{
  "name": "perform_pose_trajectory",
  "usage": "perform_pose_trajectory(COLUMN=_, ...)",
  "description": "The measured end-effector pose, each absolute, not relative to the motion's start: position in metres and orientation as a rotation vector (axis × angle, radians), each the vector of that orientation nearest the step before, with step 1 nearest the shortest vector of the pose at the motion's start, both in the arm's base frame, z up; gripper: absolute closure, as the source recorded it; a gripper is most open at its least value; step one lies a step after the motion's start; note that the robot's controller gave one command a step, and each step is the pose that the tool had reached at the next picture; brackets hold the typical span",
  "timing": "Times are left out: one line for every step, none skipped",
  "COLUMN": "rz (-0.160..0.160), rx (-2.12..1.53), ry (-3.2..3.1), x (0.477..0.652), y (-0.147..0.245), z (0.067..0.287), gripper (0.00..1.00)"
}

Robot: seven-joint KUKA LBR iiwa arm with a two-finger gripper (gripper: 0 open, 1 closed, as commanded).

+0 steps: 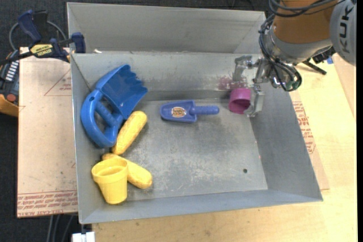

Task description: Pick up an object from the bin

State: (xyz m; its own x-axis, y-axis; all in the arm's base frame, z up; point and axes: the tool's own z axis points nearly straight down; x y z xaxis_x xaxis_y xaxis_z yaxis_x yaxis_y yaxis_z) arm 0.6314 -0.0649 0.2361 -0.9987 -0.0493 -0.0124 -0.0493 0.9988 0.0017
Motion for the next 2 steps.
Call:
perform_pose_trajectory(rz=0.005, rx=0.030, ry=3.130, x=0.640, y=-0.008, z=0.157, gripper=0.00)
perform_pose_trajectory(rz=0.009, rx=0.114, ry=3.140, x=0.644, y=0.048, z=0.079, gripper=0.00)
